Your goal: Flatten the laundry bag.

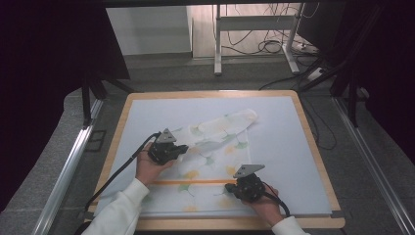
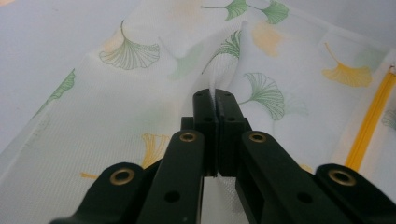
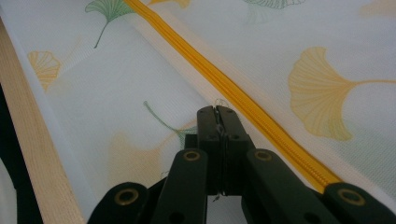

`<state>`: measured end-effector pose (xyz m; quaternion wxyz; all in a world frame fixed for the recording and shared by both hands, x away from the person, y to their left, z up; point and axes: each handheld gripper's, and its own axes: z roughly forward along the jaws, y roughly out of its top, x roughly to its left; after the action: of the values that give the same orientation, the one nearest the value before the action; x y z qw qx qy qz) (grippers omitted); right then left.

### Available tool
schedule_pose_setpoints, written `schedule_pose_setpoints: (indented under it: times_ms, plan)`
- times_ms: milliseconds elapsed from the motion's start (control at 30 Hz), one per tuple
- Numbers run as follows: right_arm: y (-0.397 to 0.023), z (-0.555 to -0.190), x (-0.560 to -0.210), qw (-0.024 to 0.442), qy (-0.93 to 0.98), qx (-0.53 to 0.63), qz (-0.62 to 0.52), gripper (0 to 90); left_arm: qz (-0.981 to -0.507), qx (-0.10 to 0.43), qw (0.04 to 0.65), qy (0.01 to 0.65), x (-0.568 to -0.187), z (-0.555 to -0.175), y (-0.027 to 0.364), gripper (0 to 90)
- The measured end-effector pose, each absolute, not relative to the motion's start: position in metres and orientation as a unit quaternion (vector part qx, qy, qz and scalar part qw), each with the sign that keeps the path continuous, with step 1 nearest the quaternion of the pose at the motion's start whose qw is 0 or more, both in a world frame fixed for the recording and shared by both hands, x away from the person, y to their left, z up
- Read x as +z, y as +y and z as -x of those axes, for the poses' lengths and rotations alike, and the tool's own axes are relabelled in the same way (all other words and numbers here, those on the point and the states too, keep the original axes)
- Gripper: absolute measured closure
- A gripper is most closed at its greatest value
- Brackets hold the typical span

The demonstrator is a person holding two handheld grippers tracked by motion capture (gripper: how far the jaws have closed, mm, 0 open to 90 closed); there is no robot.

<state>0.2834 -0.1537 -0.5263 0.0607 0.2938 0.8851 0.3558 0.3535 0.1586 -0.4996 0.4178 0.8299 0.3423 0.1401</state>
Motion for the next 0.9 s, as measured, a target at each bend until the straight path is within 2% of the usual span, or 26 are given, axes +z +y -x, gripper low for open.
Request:
schedule_pose_setpoints:
  times_ms: [533, 900]
  plan:
    - [-0.154, -0.284, -0.527, 0.059, 0.884, 0.357, -0.294, 88.8, -0.826, 0.148, 0.414, 0.352, -0.5, -0.365, 0.165, 89.6]
    - [-0.154, -0.284, -0.527, 0.057, 0.884, 0.358, -0.294, 88.8, -0.809, 0.146, 0.423, 0.381, -0.504, -0.376, 0.187, 89.7]
